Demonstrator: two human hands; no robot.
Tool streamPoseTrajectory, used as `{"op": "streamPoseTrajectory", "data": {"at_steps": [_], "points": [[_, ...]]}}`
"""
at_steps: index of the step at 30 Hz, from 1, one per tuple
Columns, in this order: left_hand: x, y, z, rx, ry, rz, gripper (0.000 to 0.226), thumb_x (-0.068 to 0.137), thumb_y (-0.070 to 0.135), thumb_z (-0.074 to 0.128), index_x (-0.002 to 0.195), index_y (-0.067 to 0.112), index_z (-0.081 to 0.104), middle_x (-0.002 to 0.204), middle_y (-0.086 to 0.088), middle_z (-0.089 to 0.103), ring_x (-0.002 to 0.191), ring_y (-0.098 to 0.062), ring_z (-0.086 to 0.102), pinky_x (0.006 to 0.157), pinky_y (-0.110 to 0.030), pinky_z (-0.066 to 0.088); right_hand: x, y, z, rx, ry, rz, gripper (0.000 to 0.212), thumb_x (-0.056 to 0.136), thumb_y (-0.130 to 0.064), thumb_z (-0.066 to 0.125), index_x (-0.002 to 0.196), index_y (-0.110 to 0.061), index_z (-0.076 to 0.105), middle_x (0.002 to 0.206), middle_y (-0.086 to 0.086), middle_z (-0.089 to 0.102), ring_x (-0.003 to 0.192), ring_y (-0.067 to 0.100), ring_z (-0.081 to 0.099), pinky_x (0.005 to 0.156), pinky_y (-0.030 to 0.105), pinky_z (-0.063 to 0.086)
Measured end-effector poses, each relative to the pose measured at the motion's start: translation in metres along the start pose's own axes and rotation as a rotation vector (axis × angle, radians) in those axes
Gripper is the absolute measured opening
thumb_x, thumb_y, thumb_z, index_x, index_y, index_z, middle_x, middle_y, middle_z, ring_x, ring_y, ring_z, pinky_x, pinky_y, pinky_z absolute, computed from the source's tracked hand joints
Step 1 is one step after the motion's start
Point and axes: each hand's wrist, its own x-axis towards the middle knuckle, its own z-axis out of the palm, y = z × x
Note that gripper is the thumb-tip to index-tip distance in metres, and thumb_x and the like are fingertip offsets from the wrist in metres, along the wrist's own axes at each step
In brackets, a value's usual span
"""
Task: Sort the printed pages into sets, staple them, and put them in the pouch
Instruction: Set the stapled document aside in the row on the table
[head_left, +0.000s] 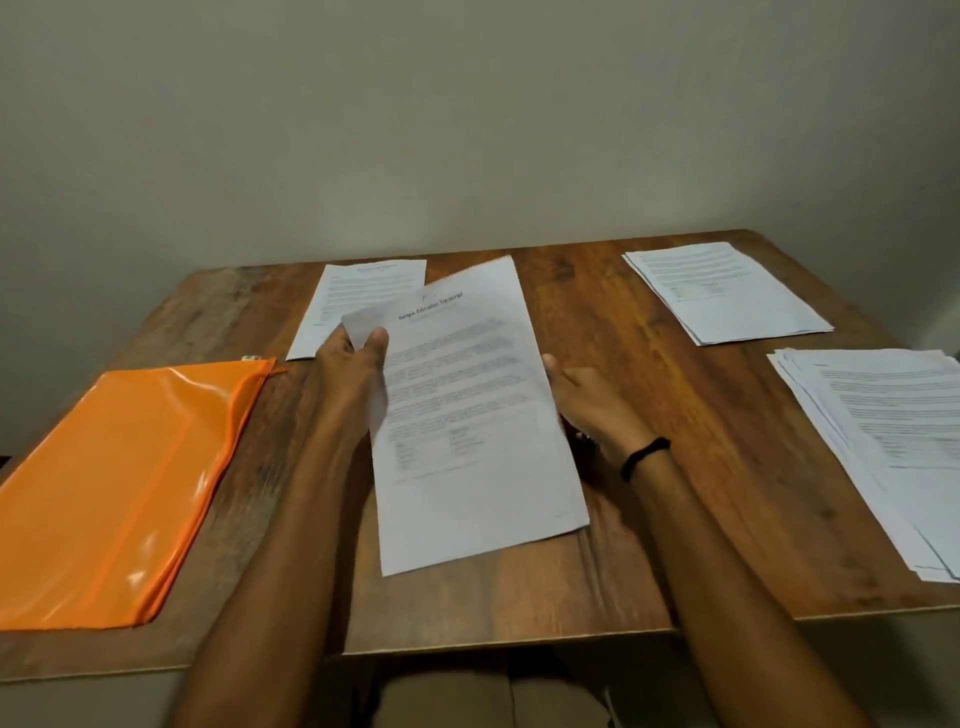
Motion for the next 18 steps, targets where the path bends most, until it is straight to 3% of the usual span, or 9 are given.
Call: {"op": "streamPoseTrajectory", "data": {"at_steps": [3, 5, 7, 9, 11, 13, 16, 18], "points": [[0.03, 0.025, 0.015, 0.063, 0.096, 0.074, 0.015, 0.096, 0.021, 0.065, 0.11, 0.018, 0.064, 0.106, -0.004, 0.073, 0.094, -0.021, 0.074, 0.082, -0.046, 0.062, -0.009, -0.011, -0.014, 0.175, -0.04, 0.032, 0.075, 0.098, -0.067, 0.033, 0.088, -0.004, 0.072, 0.081, 0.009, 0.075, 0.067, 0.017, 0.07, 0.058, 0.025, 0.049], [0.051, 0.038, 0.026, 0.055, 0.133, 0.105, 0.017, 0.096, 0.02, 0.064, 0.112, 0.015, 0.062, 0.106, -0.004, 0.073, 0.093, -0.018, 0.073, 0.081, -0.039, 0.062, -0.007, -0.015, -0.02, 0.225, -0.06, 0.018, 0.055, 0.101, -0.055, 0.041, 0.086, -0.011, 0.071, 0.079, 0.001, 0.076, 0.066, 0.01, 0.072, 0.053, 0.019, 0.052], [0.073, 0.047, 0.038, 0.095, 0.131, 0.101, 0.034, 0.095, 0.023, 0.066, 0.126, 0.011, 0.057, 0.113, -0.005, 0.071, 0.098, -0.018, 0.071, 0.082, -0.033, 0.06, 0.007, -0.016, -0.021, 0.284, -0.026, -0.035, 0.024, 0.102, -0.033, 0.054, 0.095, -0.015, 0.069, 0.094, 0.001, 0.077, 0.078, 0.012, 0.074, 0.06, 0.022, 0.056], [0.092, 0.049, 0.048, 0.083, 0.066, -0.03, 0.052, 0.092, 0.029, 0.071, 0.137, 0.013, 0.05, 0.12, -0.005, 0.068, 0.106, -0.022, 0.068, 0.089, -0.039, 0.058, 0.028, -0.015, -0.02, 0.361, 0.051, -0.051, 0.009, 0.1, -0.019, 0.058, 0.101, -0.019, 0.067, 0.105, 0.002, 0.075, 0.09, 0.016, 0.074, 0.071, 0.031, 0.061], [0.103, 0.043, 0.056, 0.112, -0.052, -0.186, 0.065, 0.089, 0.027, 0.075, 0.144, 0.014, 0.045, 0.132, -0.006, 0.062, 0.117, -0.029, 0.061, 0.099, -0.048, 0.052, 0.056, -0.012, -0.018, 0.399, 0.12, -0.037, 0.008, 0.1, -0.017, 0.059, 0.102, -0.02, 0.066, 0.109, 0.002, 0.074, 0.095, 0.018, 0.073, 0.08, 0.038, 0.062], [0.106, 0.029, 0.064, 0.222, -0.161, -0.255, 0.07, 0.086, 0.012, 0.076, 0.147, 0.015, 0.042, 0.137, -0.007, 0.058, 0.12, -0.031, 0.058, 0.097, -0.044, 0.052, 0.086, -0.012, -0.016, 0.386, 0.176, -0.02, 0.008, 0.1, -0.019, 0.059, 0.104, -0.019, 0.066, 0.111, -0.001, 0.073, 0.096, 0.016, 0.072, 0.081, 0.039, 0.062], [0.11, 0.002, 0.078, 0.406, -0.18, -0.203, 0.064, 0.088, -0.002, 0.07, 0.143, 0.016, 0.043, 0.128, -0.003, 0.062, 0.11, -0.023, 0.06, 0.088, -0.034, 0.053, 0.13, -0.011, -0.014, 0.271, 0.254, 0.012, 0.012, 0.101, -0.018, 0.058, 0.108, -0.014, 0.066, 0.111, 0.0, 0.072, 0.09, 0.013, 0.07, 0.07, 0.029, 0.06], [0.117, -0.011, 0.087, 0.464, -0.175, -0.13, 0.061, 0.089, -0.003, 0.067, 0.142, 0.016, 0.042, 0.131, -0.007, 0.061, 0.111, -0.023, 0.06, 0.091, -0.033, 0.055, 0.156, -0.008, -0.013, 0.128, 0.283, 0.017, 0.009, 0.1, -0.018, 0.058, 0.098, -0.015, 0.067, 0.109, 0.004, 0.073, 0.087, 0.016, 0.069, 0.069, 0.031, 0.059]]}}
